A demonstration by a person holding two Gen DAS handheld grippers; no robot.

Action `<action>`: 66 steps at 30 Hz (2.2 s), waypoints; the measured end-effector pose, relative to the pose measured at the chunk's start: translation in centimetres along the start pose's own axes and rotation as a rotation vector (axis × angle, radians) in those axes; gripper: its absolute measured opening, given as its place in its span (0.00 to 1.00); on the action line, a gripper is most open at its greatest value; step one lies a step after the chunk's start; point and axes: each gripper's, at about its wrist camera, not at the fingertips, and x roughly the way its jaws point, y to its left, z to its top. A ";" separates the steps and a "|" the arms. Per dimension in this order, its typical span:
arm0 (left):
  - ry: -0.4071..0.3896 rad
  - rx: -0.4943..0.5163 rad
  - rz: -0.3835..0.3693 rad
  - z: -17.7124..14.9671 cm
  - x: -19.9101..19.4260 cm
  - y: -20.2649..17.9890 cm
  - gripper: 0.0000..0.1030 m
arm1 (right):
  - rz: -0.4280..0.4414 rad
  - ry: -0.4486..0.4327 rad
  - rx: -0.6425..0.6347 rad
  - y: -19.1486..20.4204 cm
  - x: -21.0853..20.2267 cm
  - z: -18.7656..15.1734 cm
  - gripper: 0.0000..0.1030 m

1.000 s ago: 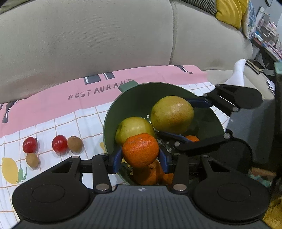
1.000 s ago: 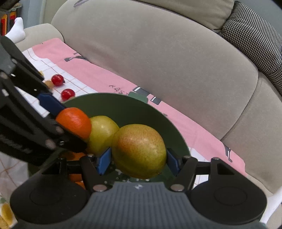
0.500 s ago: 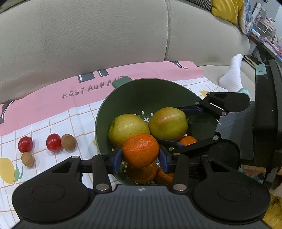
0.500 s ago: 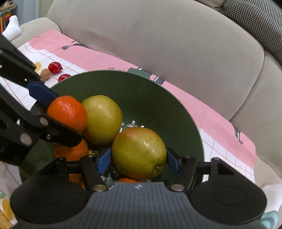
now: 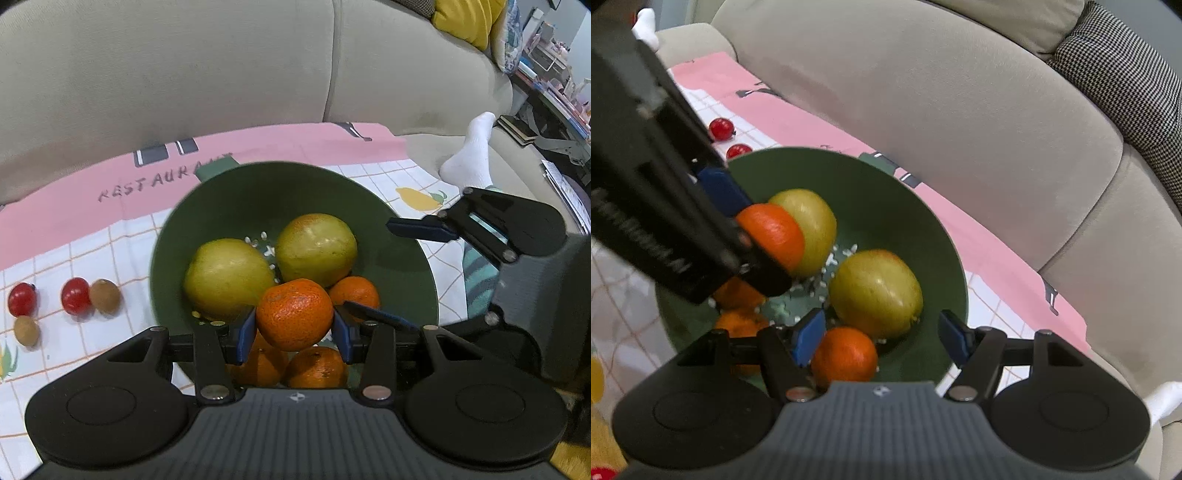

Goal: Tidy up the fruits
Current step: 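Carry the orange and pear over the colander and open both tools, then move both tools back toward the small fruits on the cloth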

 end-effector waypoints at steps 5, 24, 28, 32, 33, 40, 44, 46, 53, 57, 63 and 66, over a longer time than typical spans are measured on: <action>0.028 -0.003 -0.005 0.0 1.3 -0.4 0.47 | 0.002 -0.011 0.021 -0.3 -0.3 -0.6 0.64; 0.002 -0.001 -0.009 -0.1 -1.2 -1.2 0.52 | 0.002 -0.028 0.087 -0.5 -2.2 -0.4 0.73; -0.046 -0.001 0.000 -0.5 -3.5 -1.4 0.54 | 0.018 -0.038 0.140 -0.4 -3.3 -0.1 0.74; -0.099 -0.001 0.033 -1.2 -5.9 -1.4 0.54 | 0.025 -0.055 0.213 -0.1 -4.8 0.2 0.77; -0.108 -0.005 0.040 -1.4 -6.4 -1.3 0.54 | 0.029 -0.062 0.243 0.1 -5.2 0.2 0.77; -0.176 -0.062 0.098 -3.8 -9.8 0.1 0.54 | 0.073 -0.131 0.484 0.9 -7.7 0.6 0.80; -0.225 -0.102 0.148 -5.5 -11.5 1.2 0.54 | 0.100 -0.146 0.580 2.3 -8.5 0.8 0.84; -0.245 -0.112 0.179 -6.5 -12.3 1.8 0.54 | 0.115 -0.145 0.616 3.1 -8.8 1.0 0.84; -0.267 -0.182 0.245 -10.0 -14.0 3.8 0.54 | 0.105 -0.140 0.707 5.9 -9.4 0.7 0.84; -0.263 -0.208 0.269 -11.5 -14.2 4.8 0.54 | 0.098 -0.147 0.719 7.5 -9.6 0.1 0.84; -0.263 -0.237 0.273 -13.1 -14.0 5.8 0.54 | 0.084 -0.168 0.637 10.4 -9.6 -0.1 0.84; -0.262 -0.232 0.261 -13.6 -13.6 6.0 0.54 | 0.082 -0.171 0.588 11.7 -9.2 0.1 0.84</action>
